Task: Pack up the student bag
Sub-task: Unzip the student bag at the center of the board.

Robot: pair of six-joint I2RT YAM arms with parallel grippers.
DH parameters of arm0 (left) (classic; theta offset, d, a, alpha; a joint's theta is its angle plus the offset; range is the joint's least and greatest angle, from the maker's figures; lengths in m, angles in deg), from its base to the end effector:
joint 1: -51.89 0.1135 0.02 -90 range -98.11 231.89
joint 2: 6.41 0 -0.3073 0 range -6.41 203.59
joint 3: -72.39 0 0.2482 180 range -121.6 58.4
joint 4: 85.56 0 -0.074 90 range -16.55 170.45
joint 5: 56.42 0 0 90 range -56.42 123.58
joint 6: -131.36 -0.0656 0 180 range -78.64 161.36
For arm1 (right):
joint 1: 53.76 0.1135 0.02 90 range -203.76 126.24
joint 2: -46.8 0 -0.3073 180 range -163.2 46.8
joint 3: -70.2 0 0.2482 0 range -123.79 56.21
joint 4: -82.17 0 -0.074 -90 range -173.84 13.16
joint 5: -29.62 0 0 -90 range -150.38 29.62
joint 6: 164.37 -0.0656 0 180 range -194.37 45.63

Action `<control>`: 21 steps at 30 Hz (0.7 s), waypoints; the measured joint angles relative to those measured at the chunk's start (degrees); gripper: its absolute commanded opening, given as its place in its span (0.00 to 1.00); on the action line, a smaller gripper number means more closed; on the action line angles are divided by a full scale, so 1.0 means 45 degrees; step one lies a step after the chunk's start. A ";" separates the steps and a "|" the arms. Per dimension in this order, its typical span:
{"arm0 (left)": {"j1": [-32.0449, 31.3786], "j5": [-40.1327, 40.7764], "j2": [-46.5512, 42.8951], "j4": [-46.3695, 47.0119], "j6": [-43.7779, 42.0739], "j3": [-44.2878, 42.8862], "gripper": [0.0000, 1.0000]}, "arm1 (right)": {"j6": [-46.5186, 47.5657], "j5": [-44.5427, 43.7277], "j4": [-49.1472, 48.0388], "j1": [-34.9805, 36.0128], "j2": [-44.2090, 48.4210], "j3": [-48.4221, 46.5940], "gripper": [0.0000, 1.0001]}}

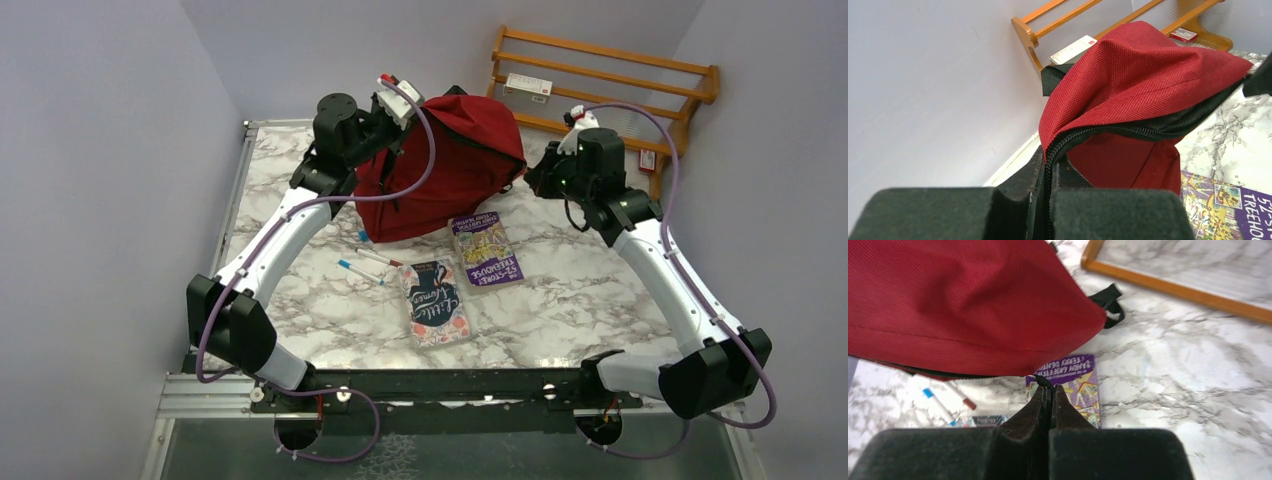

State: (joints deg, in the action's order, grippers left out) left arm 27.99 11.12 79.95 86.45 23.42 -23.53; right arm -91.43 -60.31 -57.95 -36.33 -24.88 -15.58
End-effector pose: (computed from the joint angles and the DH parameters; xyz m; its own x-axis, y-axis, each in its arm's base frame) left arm 0.3371 -0.1768 0.4651 0.2467 0.2020 -0.9478 0.6807 0.6600 0.3179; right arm 0.2765 0.0869 0.4050 -0.4849 0.1553 -0.8607 -0.1656 0.9500 0.2647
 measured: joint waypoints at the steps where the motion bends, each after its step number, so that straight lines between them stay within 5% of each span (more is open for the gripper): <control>1: 0.0058 0.0039 -0.0019 0.0039 0.0034 0.0053 0.12 | -0.0010 0.0393 -0.0199 -0.0053 0.0000 0.0262 0.01; 6: 0.0350 0.0243 -0.0131 0.0117 -0.0112 0.0262 0.52 | 0.0053 0.1700 -0.0510 -0.0121 0.0005 0.0457 0.01; 12: 0.0695 -0.0763 -0.0563 -0.0063 -0.1069 0.0262 0.86 | 0.0272 0.2511 -0.0112 -0.0267 -0.0330 -0.1753 0.01; 15: 0.0670 -0.1447 -0.0782 -0.0204 -0.1515 0.0267 0.98 | 0.0340 0.2958 0.0146 -0.0287 -0.0724 -0.3254 0.01; 21: 0.0248 -0.2526 -0.0884 -0.1035 -0.2569 0.0044 0.99 | 0.0374 0.4002 0.0457 -0.0296 -0.1792 -0.5323 0.01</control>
State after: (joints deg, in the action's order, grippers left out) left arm 29.11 -0.24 75.98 81.79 11.86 -23.34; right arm -89.74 -42.30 -55.89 -37.67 -32.95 -39.53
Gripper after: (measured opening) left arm 0.987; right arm 0.025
